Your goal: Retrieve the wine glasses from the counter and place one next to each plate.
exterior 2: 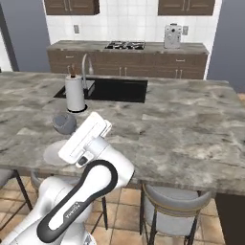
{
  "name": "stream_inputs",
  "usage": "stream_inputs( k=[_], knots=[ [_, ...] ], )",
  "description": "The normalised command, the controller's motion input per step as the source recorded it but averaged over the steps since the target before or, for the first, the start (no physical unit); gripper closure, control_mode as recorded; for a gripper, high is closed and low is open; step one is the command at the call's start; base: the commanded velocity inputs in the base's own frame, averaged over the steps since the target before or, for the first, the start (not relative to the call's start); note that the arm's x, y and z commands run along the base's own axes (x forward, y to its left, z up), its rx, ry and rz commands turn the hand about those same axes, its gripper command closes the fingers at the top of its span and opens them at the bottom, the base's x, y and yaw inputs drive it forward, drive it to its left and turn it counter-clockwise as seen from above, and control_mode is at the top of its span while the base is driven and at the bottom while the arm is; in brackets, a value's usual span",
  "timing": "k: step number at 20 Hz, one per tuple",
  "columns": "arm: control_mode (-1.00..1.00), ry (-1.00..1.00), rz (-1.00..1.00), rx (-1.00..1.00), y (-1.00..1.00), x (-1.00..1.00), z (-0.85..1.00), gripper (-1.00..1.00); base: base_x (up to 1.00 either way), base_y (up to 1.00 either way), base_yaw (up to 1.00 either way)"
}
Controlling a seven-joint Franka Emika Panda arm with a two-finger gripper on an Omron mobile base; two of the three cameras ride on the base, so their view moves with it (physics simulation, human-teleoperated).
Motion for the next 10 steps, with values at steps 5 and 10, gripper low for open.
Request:
stream_inputs(
  k=[5,10],
  knots=[
    [1.0,0.0,0.0,0.0,0.0,0.0,0.0,1.0,1.0,-0.28,0.54],
    [-1.0,0.02,0.05,0.07,-0.03,0.19,-0.02,1.0,0.77,-0.29,0.25]
  ],
)
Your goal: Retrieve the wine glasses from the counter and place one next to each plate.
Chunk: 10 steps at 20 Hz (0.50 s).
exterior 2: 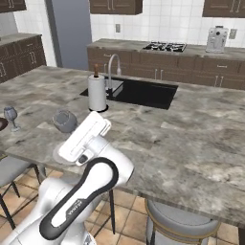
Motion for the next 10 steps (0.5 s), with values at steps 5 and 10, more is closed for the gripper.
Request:
stream_inputs(
  k=[5,10],
  knots=[
    [-1.0,0.4,0.13,0.17,-0.01,0.75,-0.34,1.0,0.0,0.0,0.0],
    [-1.0,0.51,-0.01,-0.24,0.25,0.43,-0.34,1.0,0.0,0.0,0.0]
  ],
)
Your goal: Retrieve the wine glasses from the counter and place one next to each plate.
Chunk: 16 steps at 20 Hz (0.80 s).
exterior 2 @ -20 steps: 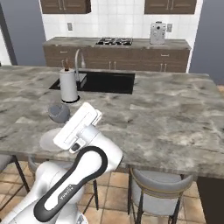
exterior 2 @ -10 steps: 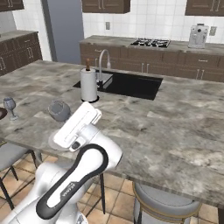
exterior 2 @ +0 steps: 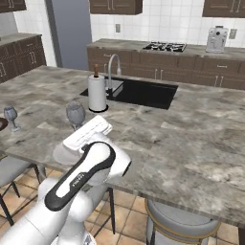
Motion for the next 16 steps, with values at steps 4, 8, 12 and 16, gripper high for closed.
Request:
stream_inputs(
  k=[4,8,12,16],
  knots=[
    [-1.0,0.38,0.0,-0.37,0.05,0.56,-0.23,1.0,0.0,0.0,0.0],
    [-1.0,0.27,0.02,-0.24,0.0,0.58,-0.22,1.0,0.0,0.0,0.0],
    [-1.0,0.02,0.17,0.02,-0.23,0.4,-0.38,1.0,0.0,0.0,0.0],
    [-1.0,-0.01,0.25,-0.02,-0.33,0.32,-0.55,1.0,0.0,0.0,0.0]
  ],
)
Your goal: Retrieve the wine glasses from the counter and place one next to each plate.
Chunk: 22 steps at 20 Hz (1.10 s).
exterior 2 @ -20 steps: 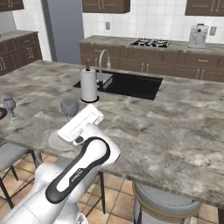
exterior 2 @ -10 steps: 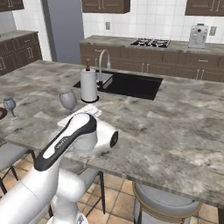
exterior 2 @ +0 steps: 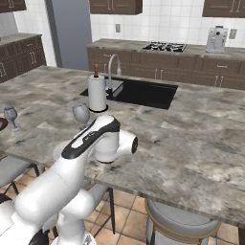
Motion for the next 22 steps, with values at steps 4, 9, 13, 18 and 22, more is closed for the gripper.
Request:
stream_inputs(
  k=[4,9,13,18,22],
  knots=[
    [-1.0,0.0,0.24,-0.12,-0.08,0.26,-0.47,1.0,0.0,0.0,0.0],
    [-1.0,0.06,0.2,-0.09,0.0,0.4,-0.48,1.0,0.0,0.0,0.0],
    [-1.0,0.09,0.15,0.0,0.0,0.42,-0.42,1.0,0.0,0.0,0.0],
    [-1.0,0.17,0.02,0.0,0.01,0.22,-0.29,1.0,0.0,0.0,0.0],
    [-1.0,0.11,0.0,0.04,0.08,0.11,-0.29,1.0,0.0,0.0,0.0]
  ],
)
